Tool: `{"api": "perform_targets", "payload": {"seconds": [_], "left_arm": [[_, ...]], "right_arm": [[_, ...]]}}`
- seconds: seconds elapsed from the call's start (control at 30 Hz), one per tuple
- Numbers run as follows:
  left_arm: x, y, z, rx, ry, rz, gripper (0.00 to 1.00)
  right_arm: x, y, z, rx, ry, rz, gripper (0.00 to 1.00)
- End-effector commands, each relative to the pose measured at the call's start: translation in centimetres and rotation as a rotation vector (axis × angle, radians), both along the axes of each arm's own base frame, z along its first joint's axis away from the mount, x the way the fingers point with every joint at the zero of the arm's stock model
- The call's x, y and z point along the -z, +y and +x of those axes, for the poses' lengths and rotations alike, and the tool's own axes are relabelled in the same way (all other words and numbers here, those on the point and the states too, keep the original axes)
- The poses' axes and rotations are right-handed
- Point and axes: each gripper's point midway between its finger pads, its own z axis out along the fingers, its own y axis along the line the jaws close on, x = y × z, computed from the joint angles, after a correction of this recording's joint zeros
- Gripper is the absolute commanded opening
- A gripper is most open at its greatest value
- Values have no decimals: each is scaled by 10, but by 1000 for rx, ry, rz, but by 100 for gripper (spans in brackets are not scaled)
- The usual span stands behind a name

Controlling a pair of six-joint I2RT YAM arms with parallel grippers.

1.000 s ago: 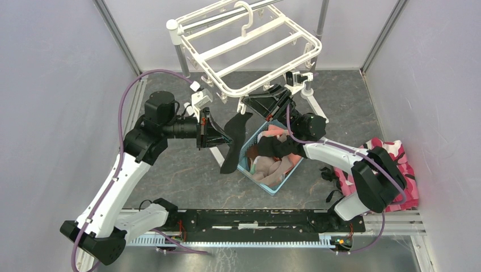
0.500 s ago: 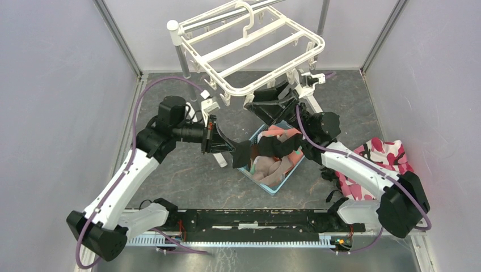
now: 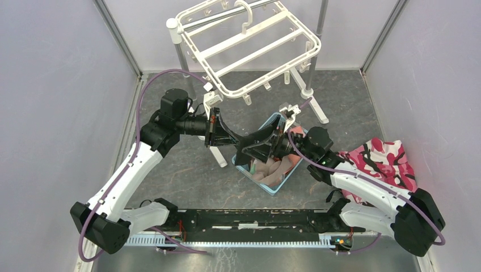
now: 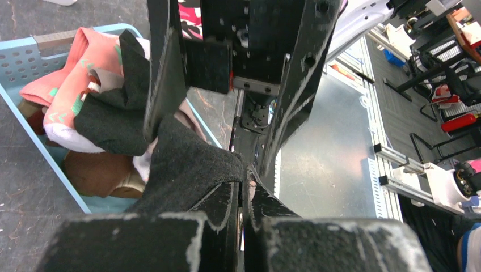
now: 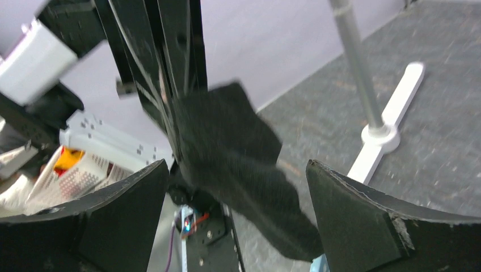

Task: Remove the socks clipped to the hanger
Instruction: Remove the sock from the hanger.

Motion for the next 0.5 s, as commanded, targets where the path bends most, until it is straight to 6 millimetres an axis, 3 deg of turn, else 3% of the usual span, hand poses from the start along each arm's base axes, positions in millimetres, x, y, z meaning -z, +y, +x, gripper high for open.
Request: {"api": "perform_targets", "payload": {"seconds": [0.0, 0.1, 0.17, 0.23, 0.27, 0.3, 0.37, 0.4, 0.47], "left_arm": [[-20, -3, -6, 23, -16, -59, 2], [-28, -5, -5, 17, -3, -85, 2], [-31, -6, -4, 12, 8, -95, 4], [-27, -5, -5, 8, 20, -86, 14], [-23, -4, -4, -4, 20, -72, 25], [-18, -3, -3, -13, 18, -54, 41], [-10, 1, 0, -45, 10, -12, 82], [-7, 3, 2, -63, -1, 10, 98], [-2, 9, 4, -89, -24, 47, 100]], "right_arm": [[-10, 6, -15, -47, -85, 15, 97], [-15, 14, -18, -71, -80, 43, 83], [-15, 17, -20, -89, -69, 59, 61], [-15, 16, -20, -85, -65, 69, 27], [-13, 15, -17, -65, -63, 55, 8], [-9, 13, -14, -42, -60, 32, 0], [-1, 7, -5, 24, -54, -31, 0], [4, 1, 0, 60, -49, -70, 0], [15, -14, 11, 139, -35, -146, 0]]}}
